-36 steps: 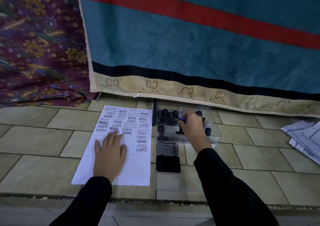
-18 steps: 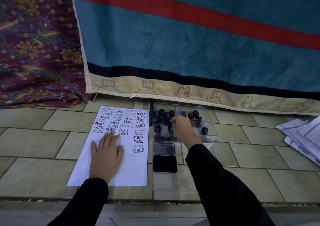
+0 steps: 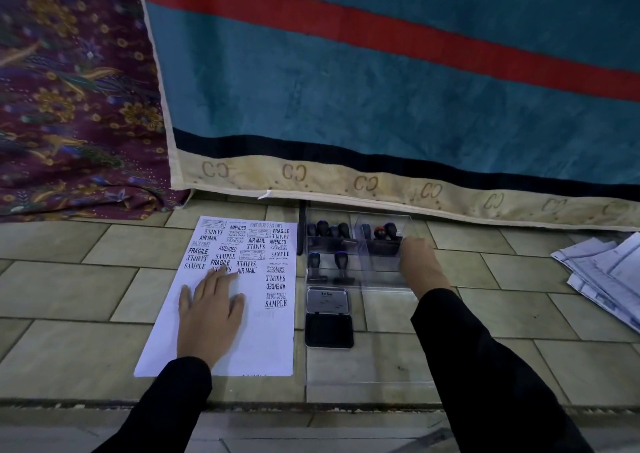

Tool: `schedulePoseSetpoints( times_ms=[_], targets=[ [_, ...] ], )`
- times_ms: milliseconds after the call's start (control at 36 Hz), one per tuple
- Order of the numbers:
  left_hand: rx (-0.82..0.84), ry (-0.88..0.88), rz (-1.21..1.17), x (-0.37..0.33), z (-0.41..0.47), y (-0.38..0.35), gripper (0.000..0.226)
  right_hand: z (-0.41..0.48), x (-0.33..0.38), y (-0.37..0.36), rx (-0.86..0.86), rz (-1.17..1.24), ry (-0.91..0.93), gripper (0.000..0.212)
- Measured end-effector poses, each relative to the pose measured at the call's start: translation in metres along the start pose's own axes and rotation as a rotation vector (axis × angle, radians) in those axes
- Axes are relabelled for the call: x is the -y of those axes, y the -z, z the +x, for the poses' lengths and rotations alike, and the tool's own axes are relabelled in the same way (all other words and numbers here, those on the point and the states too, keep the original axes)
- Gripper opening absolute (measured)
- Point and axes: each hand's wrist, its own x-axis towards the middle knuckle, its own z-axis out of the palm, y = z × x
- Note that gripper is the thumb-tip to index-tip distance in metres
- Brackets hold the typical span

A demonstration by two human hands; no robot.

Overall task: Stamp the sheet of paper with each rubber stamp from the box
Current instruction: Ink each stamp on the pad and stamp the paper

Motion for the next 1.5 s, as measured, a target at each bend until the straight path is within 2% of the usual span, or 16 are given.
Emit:
schedulePoseSetpoints(
  times_ms=[167, 306, 445, 556, 639, 722, 778, 834, 973, 1056, 1167, 1501],
  targets=[
    [0.013, 0.029, -0.081, 0.001, 0.002, 0.004, 0.037, 0.004, 0.006, 0.001, 0.049, -0.062, 0.060, 0.030],
    [0.050, 0.074, -0.147, -0.001, 0.007, 0.008, 0.036, 0.005, 0.005, 0.003, 0.015, -0.093, 0.078, 0.028],
    [0.074, 0.234, -0.320, -0.008, 0.020, 0.020, 0.029, 0.000, -0.001, 0.008, -0.018, 0.030, 0.093, 0.029],
    [0.075, 0.397, -0.577, -0.010, 0.023, 0.033, 0.032, -0.018, 0.004, 0.011, -0.235, 0.242, 0.122, 0.030],
    [0.019, 0.418, -0.623, -0.008, 0.027, 0.034, 0.025, -0.036, 0.014, 0.014, -0.400, 0.396, 0.221, 0.030],
    [-0.091, 0.336, -0.511, -0.011, 0.026, 0.030, 0.025, -0.059, 0.025, 0.013, -0.394, 0.541, 0.343, 0.028],
    [-0.183, 0.208, -0.368, -0.014, 0.021, 0.025, 0.026, -0.080, 0.033, 0.012, -0.359, 0.603, 0.403, 0.024],
    [-0.205, 0.063, -0.271, -0.020, 0.012, 0.019, 0.027, -0.099, 0.039, 0.006, -0.316, 0.640, 0.452, 0.022],
    [0.039, -0.270, -0.212, -0.042, -0.014, 0.004, 0.058, -0.125, 0.044, -0.024, -0.206, 0.626, 0.516, 0.022],
    [0.154, -0.401, -0.140, -0.055, -0.022, -0.002, 0.080, -0.130, 0.042, -0.035, -0.184, 0.604, 0.533, 0.022],
    [0.195, -0.440, -0.101, -0.061, -0.025, -0.009, 0.095, -0.135, 0.039, -0.040, -0.194, 0.592, 0.549, 0.020],
    [0.189, -0.405, -0.150, -0.059, -0.028, -0.015, 0.085, -0.140, 0.042, -0.042, -0.207, 0.606, 0.526, 0.017]
  ],
)
